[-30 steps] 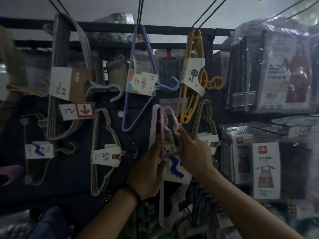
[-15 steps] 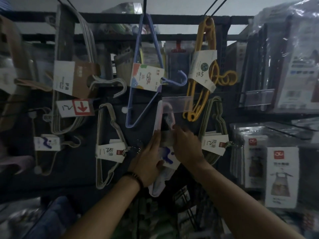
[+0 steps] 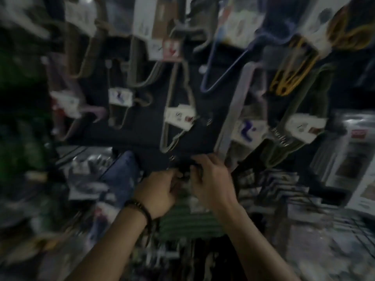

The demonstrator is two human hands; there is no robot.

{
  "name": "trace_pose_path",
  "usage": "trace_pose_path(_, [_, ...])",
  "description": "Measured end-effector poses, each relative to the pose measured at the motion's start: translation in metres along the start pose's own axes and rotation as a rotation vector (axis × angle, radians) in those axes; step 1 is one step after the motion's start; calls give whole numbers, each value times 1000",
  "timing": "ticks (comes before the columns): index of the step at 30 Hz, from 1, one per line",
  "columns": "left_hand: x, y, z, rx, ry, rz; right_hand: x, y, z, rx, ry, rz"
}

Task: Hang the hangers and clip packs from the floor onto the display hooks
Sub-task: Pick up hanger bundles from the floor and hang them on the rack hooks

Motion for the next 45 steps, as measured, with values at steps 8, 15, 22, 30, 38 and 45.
trace_pose_path(8, [74, -354, -231, -676, -141, -250, 248, -229, -138, 39, 367, -849])
trace_pose_path(15, [74, -642, -292, -1047, -130, -344, 354, -415, -255, 115, 389, -1377])
trace_pose_path(22, [49, -756, -306, -1265, -227, -304, 417, -506, -338, 204, 382, -1598])
trace_pose_path(30, [53, -788, -391, -1388, -332, -304, 535, -510, -407, 104, 322, -1740])
trace_pose_path(38, [103, -807, -529, -1582, -421, -361, 713, -550, -445, 57, 245, -1955])
trace_pose_path(45, [213, -872, -652, -1684, -532, -413, 879, -649, -462, 12, 115, -2090])
Point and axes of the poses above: each hand's wrist, its own y-axis towards the middle knuckle, its own x-axis out of the palm, z = x × y, the point moved 8 cm from there along y, towards the middle knuckle, and after that the axes turned 12 degrees about y, right-handed, at the moved point
